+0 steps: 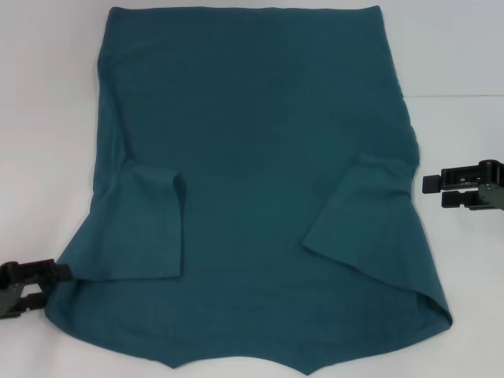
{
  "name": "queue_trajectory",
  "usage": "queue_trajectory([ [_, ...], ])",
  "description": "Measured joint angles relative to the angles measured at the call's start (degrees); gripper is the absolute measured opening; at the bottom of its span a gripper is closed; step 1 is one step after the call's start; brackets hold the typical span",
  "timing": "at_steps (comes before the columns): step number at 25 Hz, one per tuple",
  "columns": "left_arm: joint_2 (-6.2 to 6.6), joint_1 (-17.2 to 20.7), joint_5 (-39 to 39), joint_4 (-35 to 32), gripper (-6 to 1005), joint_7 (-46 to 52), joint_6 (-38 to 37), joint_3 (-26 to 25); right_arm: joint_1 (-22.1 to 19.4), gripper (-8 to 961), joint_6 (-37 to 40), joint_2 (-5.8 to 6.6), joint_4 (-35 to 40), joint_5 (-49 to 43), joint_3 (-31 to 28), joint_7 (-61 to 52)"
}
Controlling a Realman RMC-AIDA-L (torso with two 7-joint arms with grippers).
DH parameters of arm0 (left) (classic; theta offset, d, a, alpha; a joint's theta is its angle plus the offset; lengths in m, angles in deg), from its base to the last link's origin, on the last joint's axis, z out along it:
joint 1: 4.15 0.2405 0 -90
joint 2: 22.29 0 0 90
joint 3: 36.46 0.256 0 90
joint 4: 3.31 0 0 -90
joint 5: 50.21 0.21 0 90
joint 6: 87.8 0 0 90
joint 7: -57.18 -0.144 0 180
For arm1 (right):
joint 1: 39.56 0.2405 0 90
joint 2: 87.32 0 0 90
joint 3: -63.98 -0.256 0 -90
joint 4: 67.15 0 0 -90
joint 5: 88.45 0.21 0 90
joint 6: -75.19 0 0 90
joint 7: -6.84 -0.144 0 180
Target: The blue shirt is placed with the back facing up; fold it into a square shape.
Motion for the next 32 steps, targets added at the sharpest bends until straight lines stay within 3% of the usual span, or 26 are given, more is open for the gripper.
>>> queue_trajectory([
  [20, 0.18, -3.25, -0.17, 3.20, 739, 0.92, -0.99, 2.32, -0.45, 661, 0.51, 0.04, -0.29, 0.00, -1.43, 0.94],
  [26, 0.25, -3.30, -0.06, 3.19, 544, 0.72, -1.01, 2.35, -0.64, 661, 0.95, 0.37, -0.32, 0.00, -1.47, 1.20],
  [32, 0.32, -3.37, -0.01, 2.90, 255, -0.68, -2.34, 2.40, -0.89, 660, 3.80, 0.77, -0.01, -0.80, -1.05, 2.22],
])
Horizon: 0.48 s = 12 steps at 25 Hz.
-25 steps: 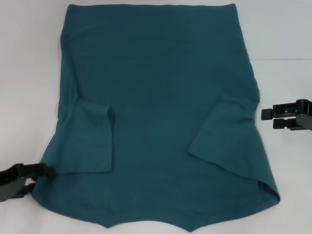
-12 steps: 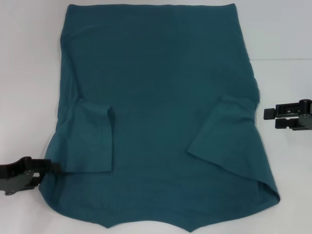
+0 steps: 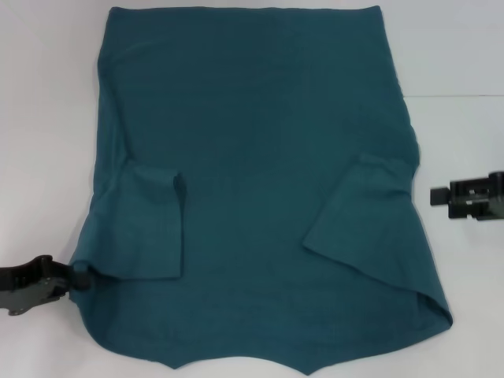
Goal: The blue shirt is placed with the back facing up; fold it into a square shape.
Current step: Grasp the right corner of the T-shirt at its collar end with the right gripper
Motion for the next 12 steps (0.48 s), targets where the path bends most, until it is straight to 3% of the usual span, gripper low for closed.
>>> queue_trajectory([
  [6, 0.16, -0.62, -0.13, -0.83, 27, -0.97, -1.23, 0.05, -0.93, 660, 7.01, 1.21, 0.51, -4.94, 0.20, 1.35],
  [12, 0.32, -1.34, -0.08, -0.68, 26, -1.10, -0.41, 0.10, -2.82, 655, 10.67, 1.53, 2.75, -9.85, 0.28, 2.69],
])
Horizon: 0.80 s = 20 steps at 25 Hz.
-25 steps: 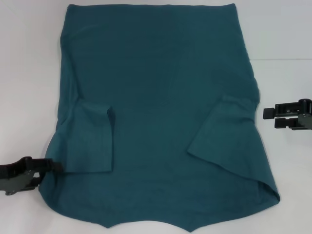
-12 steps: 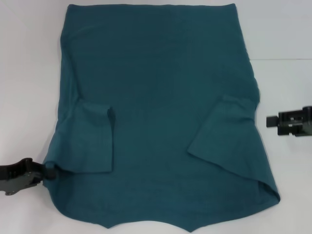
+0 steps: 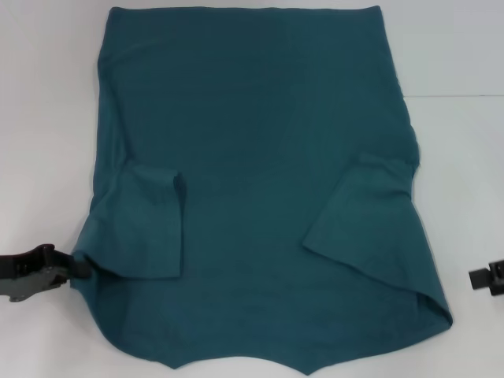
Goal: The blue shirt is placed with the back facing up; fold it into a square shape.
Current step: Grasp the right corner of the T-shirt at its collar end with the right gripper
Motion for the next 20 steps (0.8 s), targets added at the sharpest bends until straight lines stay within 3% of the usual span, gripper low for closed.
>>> queue_trajectory([
  [11, 0.08, -0.52, -0.19, 0.30, 27, -0.03, 0.55, -0.01, -0.53, 643, -2.43, -2.92, 0.79, -1.23, 0.94, 9.14],
  [20, 0.08, -0.47, -0.28, 0.59, 27, 0.01, 0.54, -0.01, -0.31, 633, -2.69, -3.17, 0.90, -1.30, 0.92, 8.66],
])
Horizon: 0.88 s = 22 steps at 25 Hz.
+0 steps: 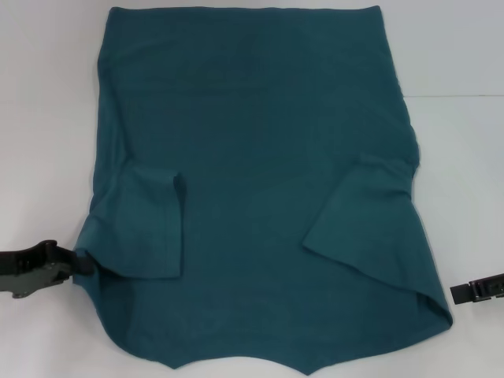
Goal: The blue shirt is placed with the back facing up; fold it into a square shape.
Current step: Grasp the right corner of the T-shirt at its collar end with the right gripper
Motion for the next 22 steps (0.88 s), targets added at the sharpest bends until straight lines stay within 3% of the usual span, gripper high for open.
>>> queue_trajectory([
  [15, 0.00, 0.05, -0.07, 0.17, 26, -0.09, -0.01, -0.04, 0.27, 616, -1.68, -0.21, 0.00, 0.00, 1.49, 0.92],
  [22, 0.00, 0.20, -0.16, 0.17, 26, -0.10, 0.00, -0.28, 0.56, 609, -3.76, -1.18, 0.28, 0.00, 3.37, 4.88],
])
